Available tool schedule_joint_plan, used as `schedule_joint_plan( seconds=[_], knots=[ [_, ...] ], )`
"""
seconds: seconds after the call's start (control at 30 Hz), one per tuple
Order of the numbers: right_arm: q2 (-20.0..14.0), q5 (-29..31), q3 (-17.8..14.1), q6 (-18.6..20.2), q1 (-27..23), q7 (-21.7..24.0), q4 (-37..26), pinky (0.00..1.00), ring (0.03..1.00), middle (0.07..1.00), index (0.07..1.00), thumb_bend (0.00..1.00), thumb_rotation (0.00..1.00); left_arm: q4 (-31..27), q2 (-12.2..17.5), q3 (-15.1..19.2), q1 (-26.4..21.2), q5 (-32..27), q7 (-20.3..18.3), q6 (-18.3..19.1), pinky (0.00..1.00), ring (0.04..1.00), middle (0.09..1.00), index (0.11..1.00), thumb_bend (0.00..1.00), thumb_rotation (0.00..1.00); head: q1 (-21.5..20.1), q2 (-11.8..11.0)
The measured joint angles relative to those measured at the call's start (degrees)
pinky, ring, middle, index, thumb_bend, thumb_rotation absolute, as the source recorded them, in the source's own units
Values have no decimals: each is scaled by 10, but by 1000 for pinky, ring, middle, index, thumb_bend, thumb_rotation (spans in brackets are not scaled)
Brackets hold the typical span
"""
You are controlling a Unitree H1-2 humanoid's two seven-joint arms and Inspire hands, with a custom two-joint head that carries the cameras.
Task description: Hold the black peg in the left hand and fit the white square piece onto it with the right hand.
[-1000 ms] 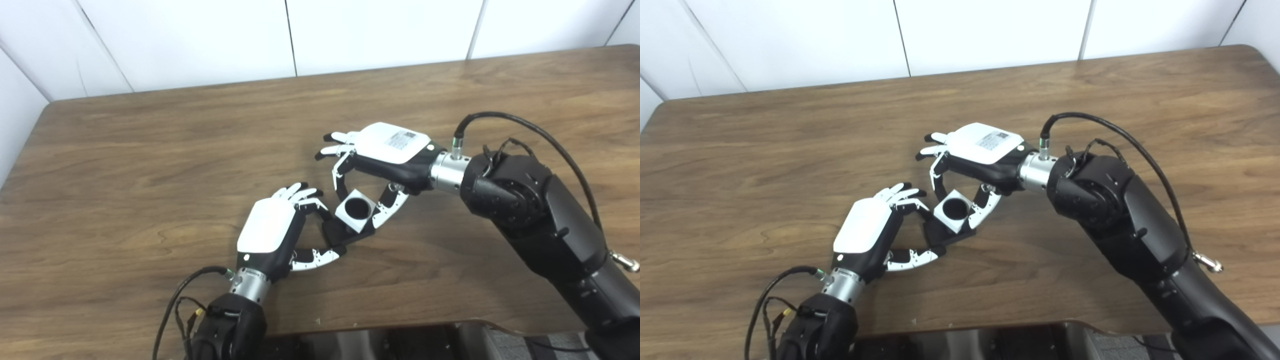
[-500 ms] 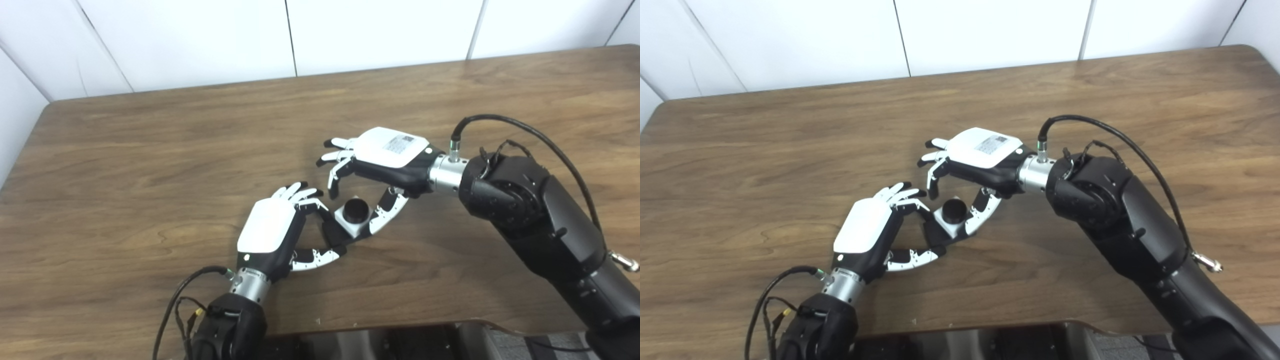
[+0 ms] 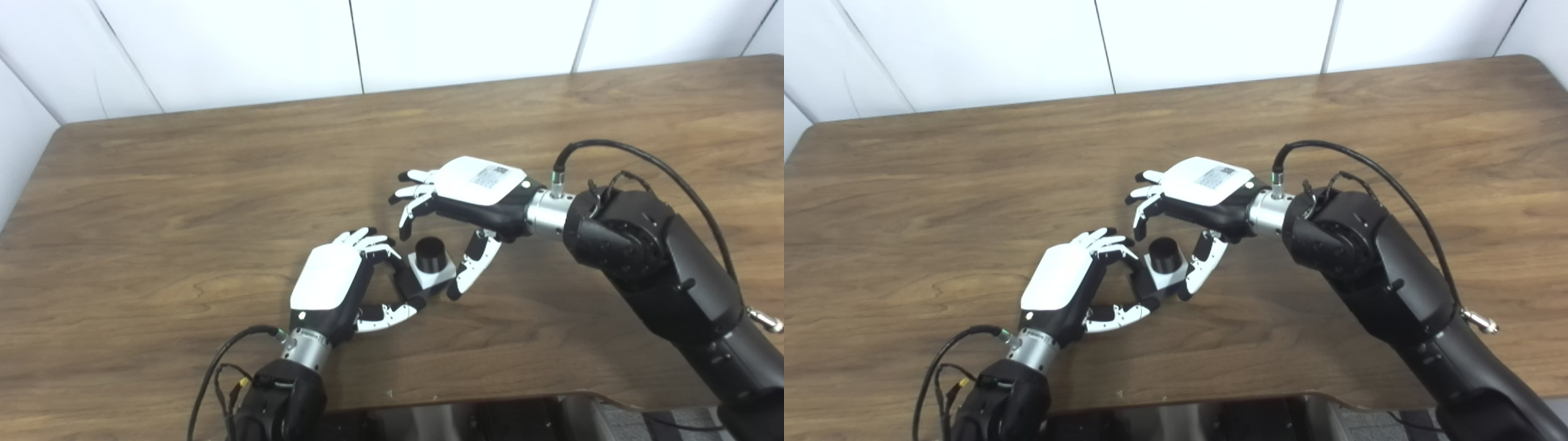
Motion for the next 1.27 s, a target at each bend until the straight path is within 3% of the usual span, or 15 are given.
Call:
schedule_joint_plan(
  seconds=[0.33,0.67,0.87,1.27],
  knots=[
    [0,0,-6,3,0,0,0,946,1000,920,676,953,301,-9,-4,5,0,-2,-4,12,893,885,812,683,783,642,2,-2],
    [0,2,-11,7,1,0,0,960,1000,926,686,951,300,-9,-8,16,6,-25,1,23,902,869,807,710,919,576,5,-10],
    [-4,3,-27,17,6,0,-5,950,1000,929,714,952,305,-9,-15,29,10,-32,21,26,891,860,812,727,940,637,7,-14],
    [-29,12,-57,37,13,-4,-7,933,1000,930,781,993,331,-18,-4,64,11,-68,28,25,896,884,844,793,933,615,4,-34]
  ],
)
